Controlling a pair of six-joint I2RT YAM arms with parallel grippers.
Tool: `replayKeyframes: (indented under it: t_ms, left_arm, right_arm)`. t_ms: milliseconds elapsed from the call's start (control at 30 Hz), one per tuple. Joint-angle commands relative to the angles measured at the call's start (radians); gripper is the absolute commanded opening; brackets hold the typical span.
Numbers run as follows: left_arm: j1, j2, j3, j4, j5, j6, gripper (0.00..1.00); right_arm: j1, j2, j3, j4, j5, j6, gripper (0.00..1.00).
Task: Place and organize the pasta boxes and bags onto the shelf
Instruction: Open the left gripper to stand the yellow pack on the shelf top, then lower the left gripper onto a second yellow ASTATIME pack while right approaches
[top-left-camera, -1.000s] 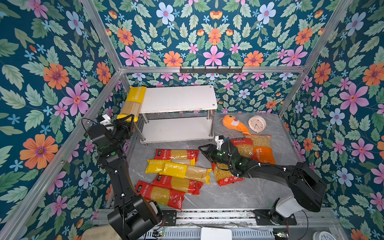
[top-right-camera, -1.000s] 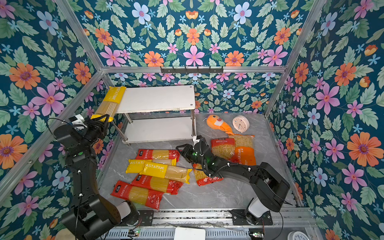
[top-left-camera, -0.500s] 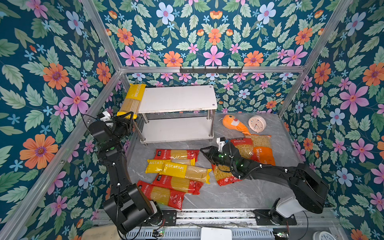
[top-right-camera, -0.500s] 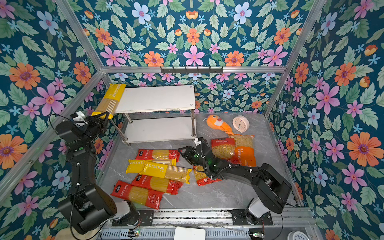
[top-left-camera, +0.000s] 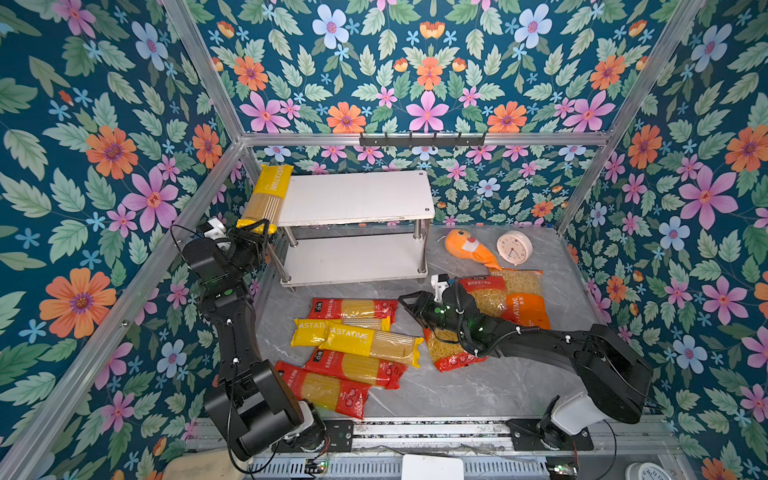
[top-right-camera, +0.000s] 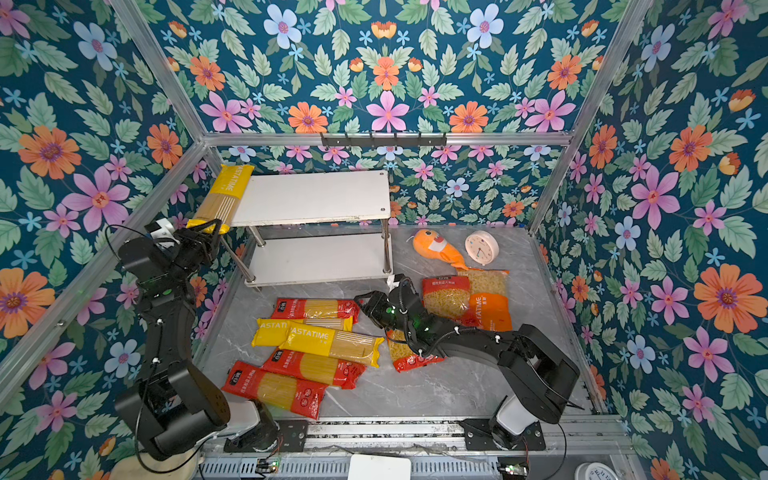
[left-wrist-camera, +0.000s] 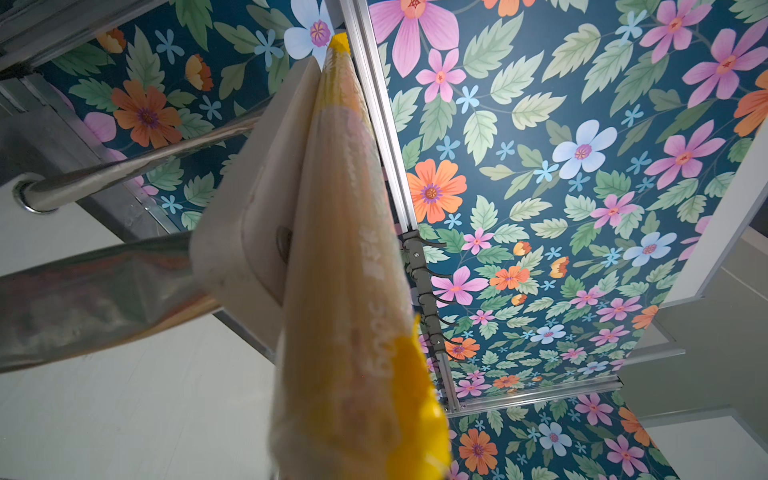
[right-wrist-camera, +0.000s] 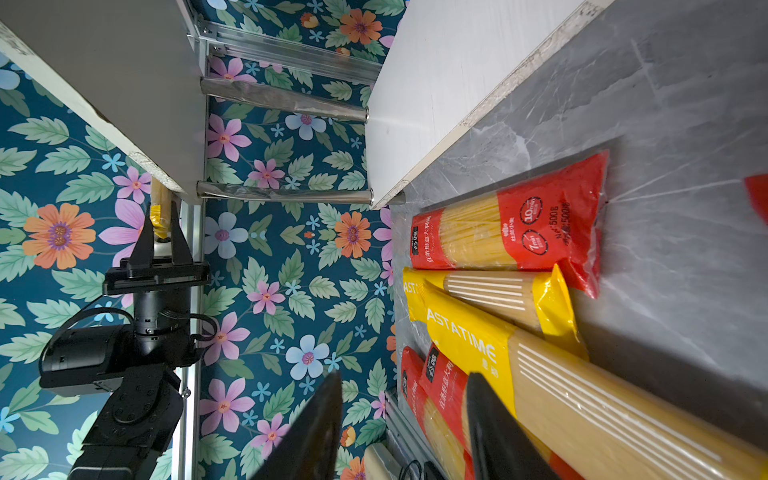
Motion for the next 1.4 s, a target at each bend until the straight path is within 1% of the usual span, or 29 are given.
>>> replayKeyframes:
  t_ms: [0, 100, 133, 200, 267, 333, 400, 467, 533, 600, 700, 833, 933, 1033, 1133, 1167, 1233, 1300, 1333, 1367]
  left_arm:
    - [-0.002, -0.032, -0.017, 0.069, -0.012, 0.027, 0.42]
    - [-0.002, -0.084, -0.040, 0.026, -0.028, 0.058, 0.64]
    - [-0.001, -0.099, -0.055, 0.024, -0.027, 0.057, 0.70]
    - [-0.002, -0.151, -0.102, 0.022, -0.037, 0.061, 0.84]
    - [-0.002, -0.217, -0.142, -0.023, -0.057, 0.104, 0.91]
    - [-0.007, -0.288, -0.167, -0.104, -0.079, 0.177, 0.96]
    - [-0.025, -0.365, -0.201, -0.156, -0.108, 0.228, 0.99]
    - [-0.052, -0.426, -0.224, -0.178, -0.112, 0.263, 0.99]
    - [-0.105, -0.470, -0.221, -0.263, -0.138, 0.326, 0.99]
    - [-0.188, -0.534, -0.252, -0.298, -0.193, 0.376, 0.99]
    - [-0.318, -0.620, -0.335, -0.289, -0.283, 0.398, 0.98]
    - [-0.469, -0.643, -0.455, -0.262, -0.339, 0.387, 0.93]
    - [-0.611, -0.652, -0.556, -0.259, -0.468, 0.427, 0.90]
    - [-0.750, -0.639, -0.656, -0.202, -0.583, 0.434, 0.89]
    - [-0.869, -0.596, -0.724, -0.144, -0.662, 0.424, 0.87]
    - [-0.908, -0.581, -0.735, -0.146, -0.690, 0.424, 0.86]
    - [-0.969, -0.550, -0.736, -0.205, -0.739, 0.422, 0.85]
    - [-1.011, -0.501, -0.720, -0.318, -0.776, 0.435, 0.81]
    - [-1.024, -0.478, -0.719, -0.358, -0.780, 0.438, 0.79]
    - [-1.032, -0.467, -0.726, -0.371, -0.773, 0.436, 0.78]
  right_arm:
    - [0.001, -0.004, 0.008, -0.015, 0.003, 0.001, 0.50]
    - [0.000, -0.006, 0.010, -0.019, 0.005, -0.004, 0.50]
    - [0.001, -0.006, 0.012, -0.019, -0.002, -0.007, 0.50]
    - [0.000, -0.011, 0.017, -0.036, -0.015, -0.019, 0.50]
    - [0.000, -0.024, 0.014, -0.061, -0.015, -0.032, 0.50]
    - [0.000, -0.046, 0.004, -0.092, -0.001, -0.057, 0.50]
    - [0.000, -0.069, -0.001, -0.139, 0.021, -0.085, 0.50]
    - [0.001, -0.088, -0.001, -0.173, 0.038, -0.119, 0.50]
    - [0.001, -0.109, -0.001, -0.213, 0.061, -0.154, 0.50]
    - [0.001, -0.127, -0.003, -0.254, 0.089, -0.180, 0.50]
    - [0.001, -0.138, 0.001, -0.293, 0.113, -0.204, 0.50]
    - [0.000, -0.120, 0.043, -0.346, 0.108, -0.254, 0.51]
    - [0.001, -0.099, 0.085, -0.405, 0.105, -0.312, 0.51]
    - [0.001, -0.058, 0.122, -0.463, 0.070, -0.356, 0.54]
    - [0.014, -0.016, 0.151, -0.505, 0.032, -0.471, 0.57]
    - [0.014, 0.000, 0.168, -0.550, 0.004, -0.510, 0.58]
    - [0.007, 0.031, 0.205, -0.644, -0.079, -0.604, 0.57]
    - [0.003, 0.083, 0.284, -0.829, -0.161, -0.727, 0.56]
    - [0.004, 0.092, 0.301, -0.883, -0.189, -0.766, 0.56]
    - [0.003, 0.122, 0.295, -0.897, -0.213, -0.784, 0.56]
